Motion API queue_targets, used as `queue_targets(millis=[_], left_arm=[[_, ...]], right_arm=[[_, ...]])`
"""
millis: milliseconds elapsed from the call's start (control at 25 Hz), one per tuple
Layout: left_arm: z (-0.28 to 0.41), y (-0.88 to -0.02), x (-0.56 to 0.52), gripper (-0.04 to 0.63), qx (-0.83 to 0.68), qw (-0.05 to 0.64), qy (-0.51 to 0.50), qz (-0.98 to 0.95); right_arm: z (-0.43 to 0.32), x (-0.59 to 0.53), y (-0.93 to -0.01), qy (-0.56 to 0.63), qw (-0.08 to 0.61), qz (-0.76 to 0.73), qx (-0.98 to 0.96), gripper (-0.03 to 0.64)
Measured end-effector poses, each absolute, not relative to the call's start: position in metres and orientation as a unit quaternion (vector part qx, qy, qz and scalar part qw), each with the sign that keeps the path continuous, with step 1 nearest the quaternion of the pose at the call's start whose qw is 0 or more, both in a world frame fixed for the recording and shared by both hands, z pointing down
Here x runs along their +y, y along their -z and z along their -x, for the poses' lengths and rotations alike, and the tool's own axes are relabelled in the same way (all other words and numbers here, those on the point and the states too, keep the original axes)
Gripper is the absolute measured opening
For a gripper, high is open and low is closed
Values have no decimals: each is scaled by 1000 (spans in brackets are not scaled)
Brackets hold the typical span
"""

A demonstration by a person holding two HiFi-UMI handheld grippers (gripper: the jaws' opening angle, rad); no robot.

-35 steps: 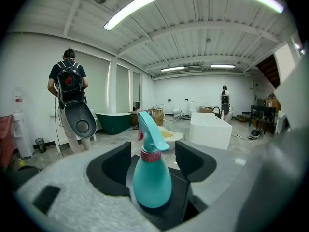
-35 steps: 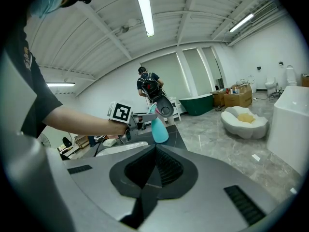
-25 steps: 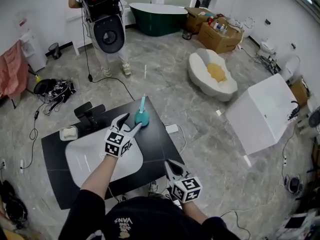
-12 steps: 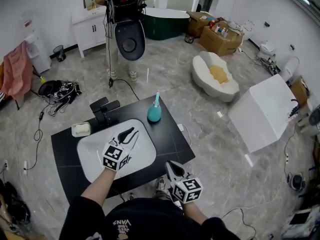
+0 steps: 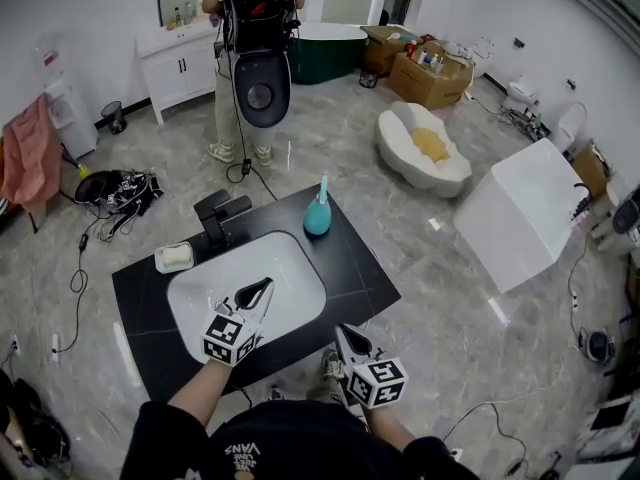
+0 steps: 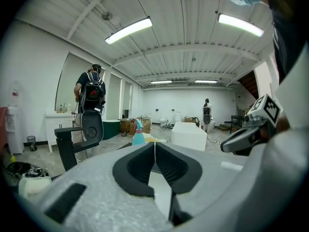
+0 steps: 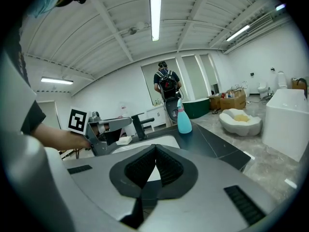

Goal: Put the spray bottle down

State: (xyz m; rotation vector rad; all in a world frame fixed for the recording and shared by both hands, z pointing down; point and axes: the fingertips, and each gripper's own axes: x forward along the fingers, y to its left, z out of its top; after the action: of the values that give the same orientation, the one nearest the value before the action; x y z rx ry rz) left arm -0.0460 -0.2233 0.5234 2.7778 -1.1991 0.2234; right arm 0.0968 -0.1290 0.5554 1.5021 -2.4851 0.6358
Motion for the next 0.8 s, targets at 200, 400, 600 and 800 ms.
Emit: queue_targets(millis=[200, 400, 600, 800], left_arm=[[55, -518, -190, 23, -380, 45, -68, -921], [68, -517, -164, 23, -369, 40, -66, -926], [87, -521, -147, 21, -370, 46, -65, -925], [100, -526, -129, 21, -377, 54, -66, -922]], right_arm=[[-85, -111, -557, -212, 82, -514, -827, 3], [-72, -96, -559, -210, 83, -519, -825, 3], [-64, -86, -562, -209, 86, -525, -821, 3], [-55, -78, -563, -211, 91, -526, -819, 3]])
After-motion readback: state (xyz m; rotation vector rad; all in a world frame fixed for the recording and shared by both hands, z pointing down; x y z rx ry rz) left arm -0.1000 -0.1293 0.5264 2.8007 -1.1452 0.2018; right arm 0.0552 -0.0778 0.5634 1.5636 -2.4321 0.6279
